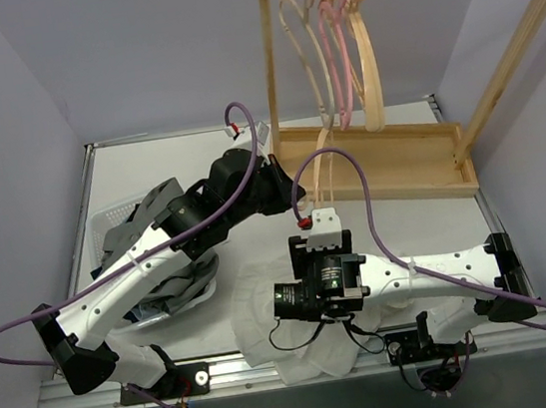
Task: Remove the skirt from the hanger
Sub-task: Place the hanger at the clothesline.
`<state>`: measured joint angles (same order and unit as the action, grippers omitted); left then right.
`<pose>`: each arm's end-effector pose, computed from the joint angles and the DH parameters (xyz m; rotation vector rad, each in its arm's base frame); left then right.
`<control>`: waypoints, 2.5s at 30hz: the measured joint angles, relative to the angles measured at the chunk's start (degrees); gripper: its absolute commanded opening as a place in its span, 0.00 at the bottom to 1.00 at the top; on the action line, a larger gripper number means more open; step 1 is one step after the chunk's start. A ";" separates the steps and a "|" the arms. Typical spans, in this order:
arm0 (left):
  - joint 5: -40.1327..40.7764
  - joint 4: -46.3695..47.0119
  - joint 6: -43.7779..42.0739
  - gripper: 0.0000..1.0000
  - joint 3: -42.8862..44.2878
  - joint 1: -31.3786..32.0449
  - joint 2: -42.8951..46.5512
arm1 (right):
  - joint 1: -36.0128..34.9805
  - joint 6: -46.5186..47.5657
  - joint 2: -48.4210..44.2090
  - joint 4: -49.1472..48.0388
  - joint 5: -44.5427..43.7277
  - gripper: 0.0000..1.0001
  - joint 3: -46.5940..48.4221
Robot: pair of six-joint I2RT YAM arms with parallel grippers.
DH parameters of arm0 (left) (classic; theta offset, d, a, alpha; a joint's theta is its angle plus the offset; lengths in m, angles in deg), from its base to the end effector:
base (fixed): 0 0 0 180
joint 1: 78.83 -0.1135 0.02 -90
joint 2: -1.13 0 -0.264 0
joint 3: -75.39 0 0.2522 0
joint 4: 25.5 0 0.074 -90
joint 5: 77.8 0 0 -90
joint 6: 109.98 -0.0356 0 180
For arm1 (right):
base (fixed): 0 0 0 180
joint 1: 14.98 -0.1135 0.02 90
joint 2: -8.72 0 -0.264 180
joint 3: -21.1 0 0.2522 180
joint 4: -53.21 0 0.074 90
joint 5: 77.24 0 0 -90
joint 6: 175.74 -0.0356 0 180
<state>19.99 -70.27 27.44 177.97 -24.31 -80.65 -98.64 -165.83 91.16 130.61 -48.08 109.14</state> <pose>0.1884 -0.2560 0.4200 0.0378 2.1314 -0.9837 0.0601 0.2597 0.3130 0.1286 2.0516 0.1547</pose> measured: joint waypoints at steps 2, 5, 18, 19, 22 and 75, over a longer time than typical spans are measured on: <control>-0.50 0.00 0.04 0.02 0.00 0.00 0.04 | 1.38 0.76 0.00 -0.46 -0.11 0.49 -0.15; -1.03 0.00 0.20 0.02 0.00 0.00 0.11 | 2.60 1.84 -0.07 -2.03 -0.24 0.41 -1.68; -2.82 0.37 -0.44 0.94 0.00 -0.15 0.26 | 1.33 5.09 -4.44 -11.52 1.79 0.00 -8.90; -2.78 0.55 -0.61 0.94 0.00 -0.26 0.26 | 1.07 5.46 -5.77 -12.55 2.40 0.00 -9.44; -2.23 1.11 -1.31 0.94 -0.42 -0.33 0.63 | 0.70 7.10 -12.15 -16.87 5.01 0.00 -12.48; -7.06 5.49 -24.26 0.94 -20.74 0.24 15.58 | 52.89 45.81 -17.94 -41.99 23.02 0.00 9.57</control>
<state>12.93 -64.78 3.17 157.23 -24.07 -65.07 -45.75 -120.02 73.21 88.62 -25.07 118.72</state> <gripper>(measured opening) 0.940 0.055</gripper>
